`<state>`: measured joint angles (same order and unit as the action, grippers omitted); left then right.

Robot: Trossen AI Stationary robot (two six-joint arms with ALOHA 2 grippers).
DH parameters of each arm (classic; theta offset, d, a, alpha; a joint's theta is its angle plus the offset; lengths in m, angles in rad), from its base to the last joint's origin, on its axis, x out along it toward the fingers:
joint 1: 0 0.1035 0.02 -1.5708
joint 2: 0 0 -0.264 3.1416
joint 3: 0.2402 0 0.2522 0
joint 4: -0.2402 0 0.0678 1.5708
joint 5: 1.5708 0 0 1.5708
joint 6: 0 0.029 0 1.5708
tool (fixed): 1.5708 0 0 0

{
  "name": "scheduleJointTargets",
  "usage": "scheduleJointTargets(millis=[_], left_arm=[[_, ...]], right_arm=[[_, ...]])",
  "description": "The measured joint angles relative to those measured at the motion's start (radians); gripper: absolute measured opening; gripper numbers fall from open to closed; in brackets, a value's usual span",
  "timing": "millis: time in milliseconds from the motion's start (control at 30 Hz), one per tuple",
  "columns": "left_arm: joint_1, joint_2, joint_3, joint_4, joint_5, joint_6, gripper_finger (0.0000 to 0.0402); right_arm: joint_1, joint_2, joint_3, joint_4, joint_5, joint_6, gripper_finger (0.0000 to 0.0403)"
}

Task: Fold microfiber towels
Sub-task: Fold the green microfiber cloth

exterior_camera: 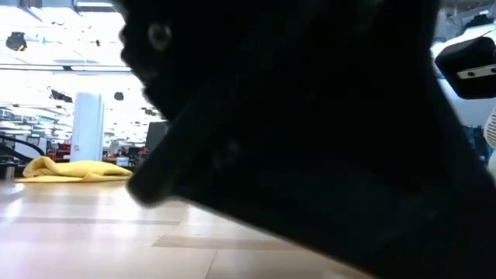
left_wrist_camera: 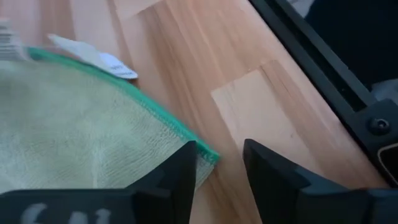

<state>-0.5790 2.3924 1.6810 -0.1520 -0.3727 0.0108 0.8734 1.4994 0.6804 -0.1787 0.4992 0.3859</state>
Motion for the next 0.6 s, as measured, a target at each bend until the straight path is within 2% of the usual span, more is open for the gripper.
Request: scheduleJointTargets(millis=[200,600], left_arm=[[0.011,0.001,-0.001,0.018,0.025,0.037,0.0126],[0.008,-0.022,0.021,0.011,0.02,0.046,0.017]], right_arm=[[0.002,0.0,0.0,0.0,0.0,-0.001,0.0029],[0.003,0.0,0.001,-0.002,-0.003,-0.003,0.0029]])
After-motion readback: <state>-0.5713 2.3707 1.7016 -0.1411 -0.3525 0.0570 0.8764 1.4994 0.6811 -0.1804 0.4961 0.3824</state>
